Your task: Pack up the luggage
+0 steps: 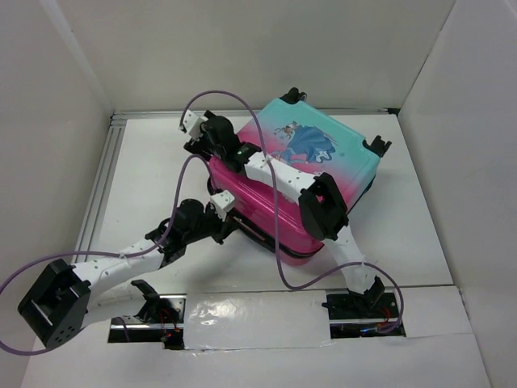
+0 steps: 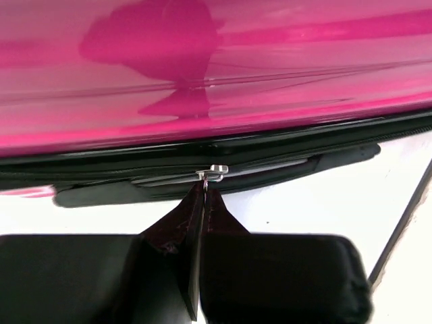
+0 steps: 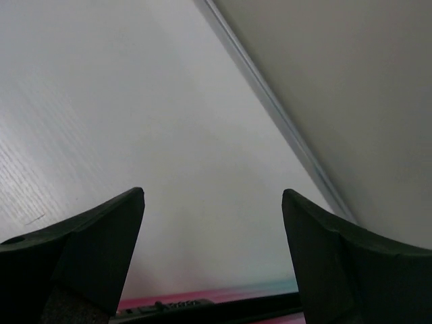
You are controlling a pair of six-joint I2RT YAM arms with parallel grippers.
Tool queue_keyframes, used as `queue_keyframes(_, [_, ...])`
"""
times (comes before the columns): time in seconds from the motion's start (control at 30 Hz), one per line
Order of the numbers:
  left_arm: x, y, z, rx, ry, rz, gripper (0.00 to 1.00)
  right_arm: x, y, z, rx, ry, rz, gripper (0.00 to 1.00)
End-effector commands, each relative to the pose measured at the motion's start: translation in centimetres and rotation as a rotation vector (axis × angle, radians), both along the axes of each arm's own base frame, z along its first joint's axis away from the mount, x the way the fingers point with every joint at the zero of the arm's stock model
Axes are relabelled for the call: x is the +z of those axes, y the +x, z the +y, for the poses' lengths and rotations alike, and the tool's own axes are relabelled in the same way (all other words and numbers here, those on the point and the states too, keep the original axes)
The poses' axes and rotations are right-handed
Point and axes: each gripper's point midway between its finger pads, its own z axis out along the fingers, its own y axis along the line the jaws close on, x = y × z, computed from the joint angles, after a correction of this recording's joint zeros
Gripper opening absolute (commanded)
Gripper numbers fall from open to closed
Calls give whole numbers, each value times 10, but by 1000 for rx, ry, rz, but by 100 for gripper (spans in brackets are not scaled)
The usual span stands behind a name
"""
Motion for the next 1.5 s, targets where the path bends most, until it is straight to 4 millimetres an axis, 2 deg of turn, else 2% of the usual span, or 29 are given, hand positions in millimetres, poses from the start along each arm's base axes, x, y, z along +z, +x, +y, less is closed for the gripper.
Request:
queue_keyframes(0.0, [20,35,34,188,-101,-61,0,-12,-13,-34,15,-221,-34,88])
queue_keyframes(0.07, [25,44,45,235,-124,-76,0,-11,-19,-33,36,-208,-22,86])
queue_keyframes(0.1, [21,45,50,248,-132,-62,0,-18,-21,-35,60,-199,3,85])
queue_keyframes(0.13, [27,52,59,290,-155,-67,0,-10,-26,-34,74,-179,4,85])
queue_keyframes(0.17, [22,54,66,311,-149,-60,0,-11,-30,-33,93,-179,17,83])
queue_keyframes(0.23, [31,67,81,370,-176,-92,0,-7,-39,-34,133,-184,30,82])
queue_keyframes(0.3, [20,74,93,410,-156,-67,0,-11,-50,-34,175,-191,64,82])
queue_keyframes(0.33, [22,84,106,458,-154,-75,0,-1,-53,-33,184,-167,59,82])
queue_keyframes(0.37, [23,89,111,478,-152,-74,0,-10,-52,-40,172,-180,88,80])
queue_keyframes(0.43, [27,96,122,486,-166,-93,0,2,-59,-40,187,-154,97,80])
queue_keyframes(0.5, [37,103,129,494,-173,-124,0,1,-65,-45,174,-147,132,79])
queue_keyframes(0.53, [34,109,136,514,-169,-114,0,3,-67,-46,169,-140,141,77])
queue_keyframes(0.6, [40,116,140,524,-188,-96,0,8,-74,-54,154,-102,183,77])
queue_keyframes(0.63, [31,117,141,521,-181,-69,0,6,-81,-55,168,-94,209,77])
queue_keyframes(0.67, [32,120,142,511,-179,-70,0,14,-86,-59,161,-71,206,77])
queue_keyframes(0.8, [35,126,131,429,-175,-81,0,34,-76,-68,42,-6,186,82])
queue_keyframes(0.83, [42,128,128,407,-181,-104,0,32,-69,-81,-32,-16,211,84])
queue_keyframes(0.87, [37,126,125,382,-175,-95,0,51,-58,-83,-62,30,208,86])
queue_keyframes(0.9, [37,127,122,364,-182,-99,0,50,-59,-89,-118,67,268,89])
queue_keyframes(0.97, [45,128,116,317,-195,-138,0,78,-56,-91,-164,157,275,91])
queue_keyframes(1.03, [45,126,113,278,-201,-139,0,98,-62,-97,-231,251,301,97])
queue_keyframes(1.1, [50,125,109,241,-202,-170,0,134,-66,-106,-288,353,286,99])
queue_keyframes(1.17, [51,125,104,218,-198,-176,0,151,-72,-119,-351,394,295,99])
queue_keyframes(1.2, [51,125,104,218,-198,-176,0,177,-78,-128,-376,447,274,99])
queue_keyframes(1.3, [52,136,104,205,-160,-188,0,189,-97,-171,-563,507,286,99])
queue_keyframes(1.37, [59,141,102,185,-149,-205,0,183,-115,-201,-700,530,307,99])
queue_keyframes(1.4, [58,142,100,174,-151,-199,0,165,-125,-214,-759,509,334,99])
queue_keyframes(1.43, [55,142,99,162,-144,-197,0,173,-148,-235,-823,581,357,99])
queue_keyframes(1.47, [62,146,99,157,-142,-229,0,172,-158,-255,-909,608,334,99])
